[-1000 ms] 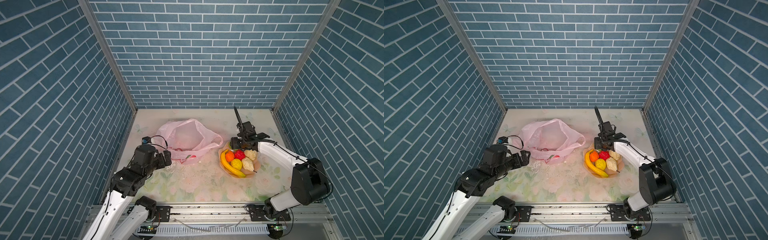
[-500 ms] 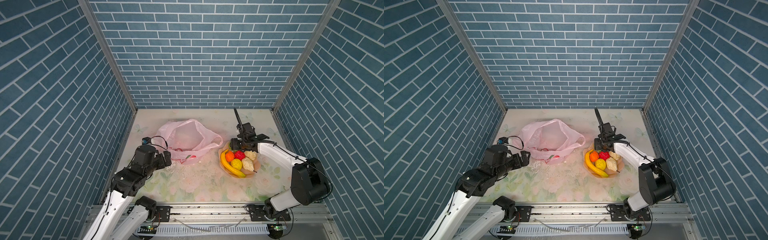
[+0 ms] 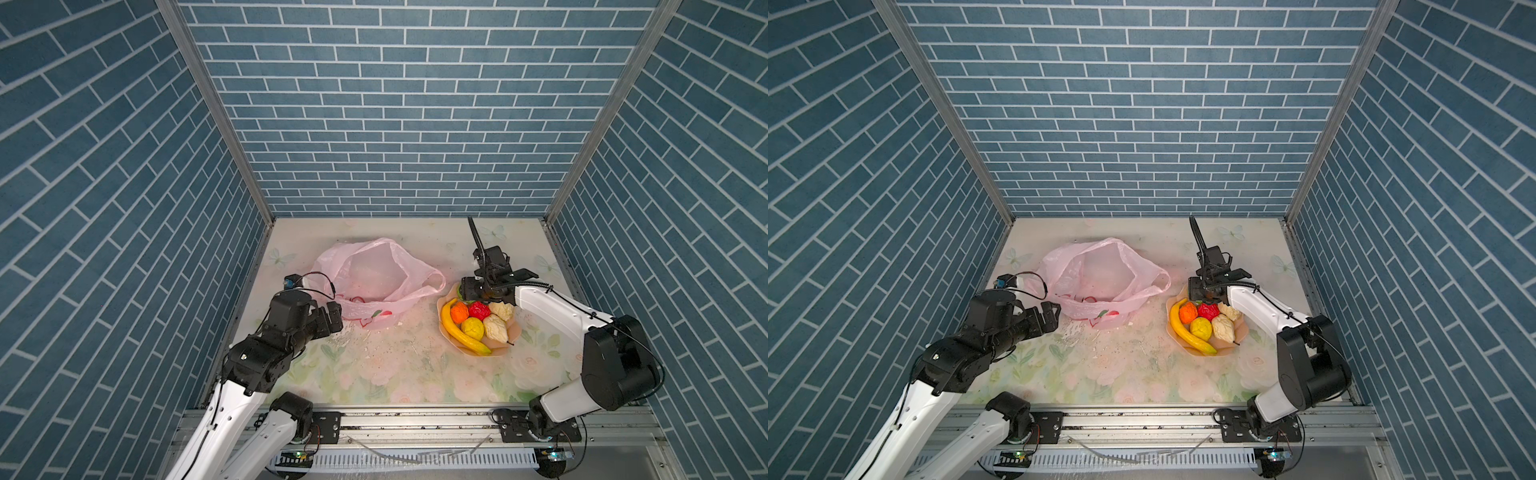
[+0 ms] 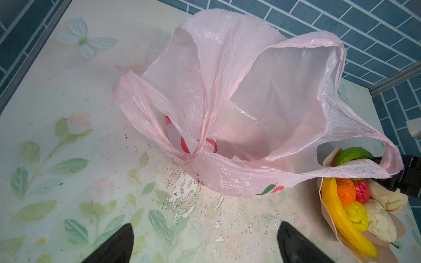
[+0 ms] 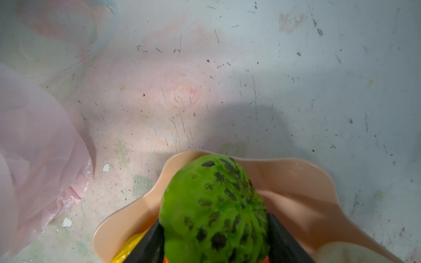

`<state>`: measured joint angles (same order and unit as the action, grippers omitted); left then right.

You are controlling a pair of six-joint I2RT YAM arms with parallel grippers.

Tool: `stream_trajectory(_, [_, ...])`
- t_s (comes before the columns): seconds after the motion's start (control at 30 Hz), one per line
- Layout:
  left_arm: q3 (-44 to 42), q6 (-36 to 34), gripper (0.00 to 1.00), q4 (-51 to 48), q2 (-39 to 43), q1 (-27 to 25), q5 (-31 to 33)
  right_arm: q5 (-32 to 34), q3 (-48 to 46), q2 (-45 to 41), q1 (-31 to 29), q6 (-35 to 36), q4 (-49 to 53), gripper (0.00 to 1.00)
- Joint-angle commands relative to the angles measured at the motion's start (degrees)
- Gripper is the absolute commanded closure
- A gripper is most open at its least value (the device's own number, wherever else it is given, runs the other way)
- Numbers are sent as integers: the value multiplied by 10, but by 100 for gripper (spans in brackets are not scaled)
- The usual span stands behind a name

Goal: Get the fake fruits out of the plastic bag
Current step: 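Move the green fruit over the peach bowl and lower it in, then open the right gripper to release the green fruit into the bowl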

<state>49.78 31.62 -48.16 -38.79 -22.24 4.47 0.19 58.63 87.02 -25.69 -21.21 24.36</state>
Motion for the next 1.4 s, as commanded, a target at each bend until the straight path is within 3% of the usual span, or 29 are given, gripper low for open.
stream_trajectory(0.0, [1, -6, 1, -4, 4, 3, 7, -1, -9, 6, 3, -12, 0, 34])
stream_trajectory(0.6, [28, -20, 1, -11, 8, 3, 13, 9, 22, -12, 3, -7, 32, 9])
stream_trajectory(0.97, [73, -45, 1, -22, 10, 3, 25, 23, 41, -45, 3, 1, 64, 6])
stream_trajectory(1.37, [119, -95, 1, -18, 1, 4, 140, 67, 34, -126, 3, 7, 76, 2])
